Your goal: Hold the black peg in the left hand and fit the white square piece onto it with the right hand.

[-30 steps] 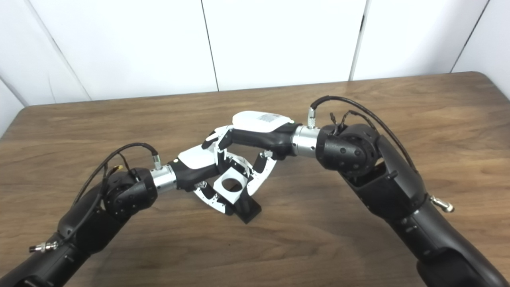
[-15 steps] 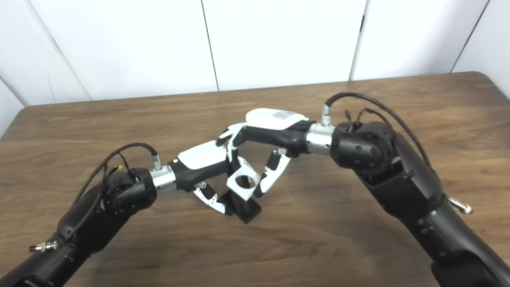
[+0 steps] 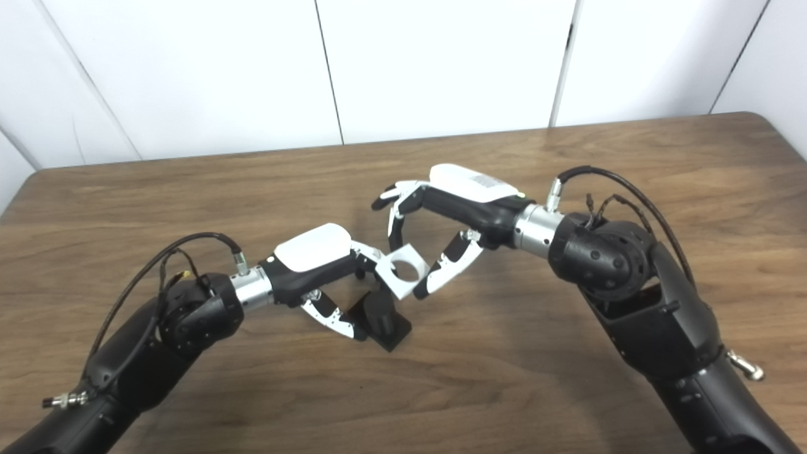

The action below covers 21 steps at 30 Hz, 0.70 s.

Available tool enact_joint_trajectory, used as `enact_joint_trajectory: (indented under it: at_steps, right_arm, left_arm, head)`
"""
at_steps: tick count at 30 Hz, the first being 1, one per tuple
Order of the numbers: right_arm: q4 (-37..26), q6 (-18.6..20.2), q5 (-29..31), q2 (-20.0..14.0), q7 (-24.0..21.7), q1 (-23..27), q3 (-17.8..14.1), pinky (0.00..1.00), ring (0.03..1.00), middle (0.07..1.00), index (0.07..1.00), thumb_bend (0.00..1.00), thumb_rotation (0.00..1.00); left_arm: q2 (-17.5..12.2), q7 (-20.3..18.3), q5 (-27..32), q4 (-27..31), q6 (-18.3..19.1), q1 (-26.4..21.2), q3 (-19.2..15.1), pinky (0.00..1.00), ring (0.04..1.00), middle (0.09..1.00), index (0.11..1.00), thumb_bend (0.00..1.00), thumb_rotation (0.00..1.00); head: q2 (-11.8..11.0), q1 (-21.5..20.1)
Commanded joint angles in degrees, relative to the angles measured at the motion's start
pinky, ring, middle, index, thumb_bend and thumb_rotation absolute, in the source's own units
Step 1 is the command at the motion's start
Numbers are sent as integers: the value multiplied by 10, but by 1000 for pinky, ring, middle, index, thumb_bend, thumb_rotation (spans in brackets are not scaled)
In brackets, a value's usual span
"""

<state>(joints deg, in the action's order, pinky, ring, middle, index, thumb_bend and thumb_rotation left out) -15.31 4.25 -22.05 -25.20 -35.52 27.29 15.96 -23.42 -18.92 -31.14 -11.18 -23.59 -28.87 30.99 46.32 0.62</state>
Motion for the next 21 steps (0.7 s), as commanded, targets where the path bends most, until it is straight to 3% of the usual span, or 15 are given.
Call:
enact_joint_trajectory:
  at_steps: [1, 10, 21]
  right_arm:
    - [-14, -10, -8, 0, 25, 16, -12, 805, 927, 859, 481, 519, 143]
    - [-21, 16, -55, 26, 70, -1, -22, 797, 912, 842, 480, 520, 144]
    - [-49, 50, -106, 54, 86, -19, -23, 782, 914, 821, 479, 520, 144]
  left_arm:
    - [-11, -15, -48, -13, 25, 20, 7, 552, 680, 741, 495, 520, 78]
    - [6, 25, -74, -4, 64, 45, -18, 536, 668, 732, 493, 521, 75]
    - [18, 28, -106, 23, 147, 64, -30, 556, 683, 737, 494, 521, 78]
  head:
    - [0, 1]
    - [1, 0]
    - [8, 3]
